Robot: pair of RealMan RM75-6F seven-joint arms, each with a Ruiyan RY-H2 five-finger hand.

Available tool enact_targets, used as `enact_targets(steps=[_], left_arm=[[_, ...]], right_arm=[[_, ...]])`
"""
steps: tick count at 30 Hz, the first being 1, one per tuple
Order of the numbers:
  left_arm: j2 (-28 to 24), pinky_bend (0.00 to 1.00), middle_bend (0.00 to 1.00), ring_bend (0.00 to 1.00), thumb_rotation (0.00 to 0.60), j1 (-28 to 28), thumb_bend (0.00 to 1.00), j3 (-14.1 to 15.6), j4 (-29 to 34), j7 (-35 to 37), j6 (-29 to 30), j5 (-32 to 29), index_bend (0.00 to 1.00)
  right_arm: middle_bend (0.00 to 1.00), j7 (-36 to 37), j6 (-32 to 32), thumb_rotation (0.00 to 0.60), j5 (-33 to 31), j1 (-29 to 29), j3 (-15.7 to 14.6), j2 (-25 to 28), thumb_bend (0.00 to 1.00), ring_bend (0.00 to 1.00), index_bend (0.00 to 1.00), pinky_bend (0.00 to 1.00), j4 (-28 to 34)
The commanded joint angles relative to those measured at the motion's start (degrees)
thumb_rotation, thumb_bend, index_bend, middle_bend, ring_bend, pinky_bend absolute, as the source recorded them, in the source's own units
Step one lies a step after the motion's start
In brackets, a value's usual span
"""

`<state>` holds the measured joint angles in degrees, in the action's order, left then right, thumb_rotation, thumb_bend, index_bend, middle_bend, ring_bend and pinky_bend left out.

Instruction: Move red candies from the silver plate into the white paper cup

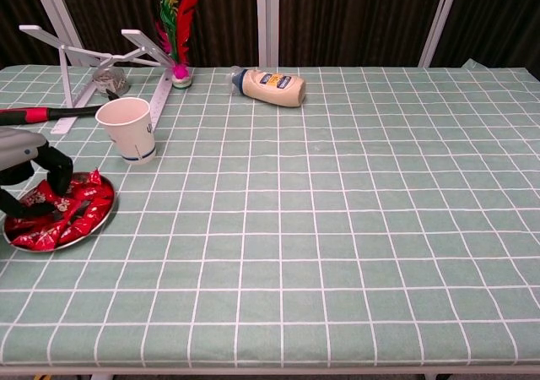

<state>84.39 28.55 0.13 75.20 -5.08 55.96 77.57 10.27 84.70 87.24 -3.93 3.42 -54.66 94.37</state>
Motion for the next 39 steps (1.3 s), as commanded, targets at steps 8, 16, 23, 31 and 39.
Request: enact_targets(steps=[8,16,23,31,39], left_arm=[[-7.57,1.00,0.72,0.97,0.600,1.74,0.45,-2.73,8.59,-0.45,1.03,0.93,0.68],[-12.00,1.00,0.72,0.97,0.600,8.22,0.46,-7.12,11.30,-2.43,-5.09,-0.76,0.68],[-10.97,1.00,0.72,0.97,0.600,15.69,0.46,-10.81,7.41,-4.18,-13.39,-5.68,0.68],[-6.80,1.00,0.71,0.97,0.600,20.38,0.46,-11.50,0.28,-5.41,-18.36,-10.85,0.68],[-3.98,1.00,0.68,0.97,0.600,20.75,0.45,-10.36,-2.53,-5.62,-17.50,-12.45,0.64]], right_arm=[[0.16,0.57,-0.01,0.600,0.12,-0.06,-0.01,-0.16,0.10,0.02,0.08,0.25,-0.47],[0.16,0.85,0.28,0.600,0.09,0.12,0.00,-0.15,0.10,0.02,0.08,0.25,-0.76],[0.16,0.77,0.32,0.600,-0.42,0.30,0.09,-0.16,0.10,0.02,0.08,0.25,-0.86],[0.16,0.51,0.43,0.600,-1.01,0.55,0.23,0.05,0.10,0.02,0.08,0.25,-0.74],[0.16,0.52,0.21,0.600,-1.41,0.65,0.27,0.04,0.10,0.02,0.08,0.25,-0.86]])
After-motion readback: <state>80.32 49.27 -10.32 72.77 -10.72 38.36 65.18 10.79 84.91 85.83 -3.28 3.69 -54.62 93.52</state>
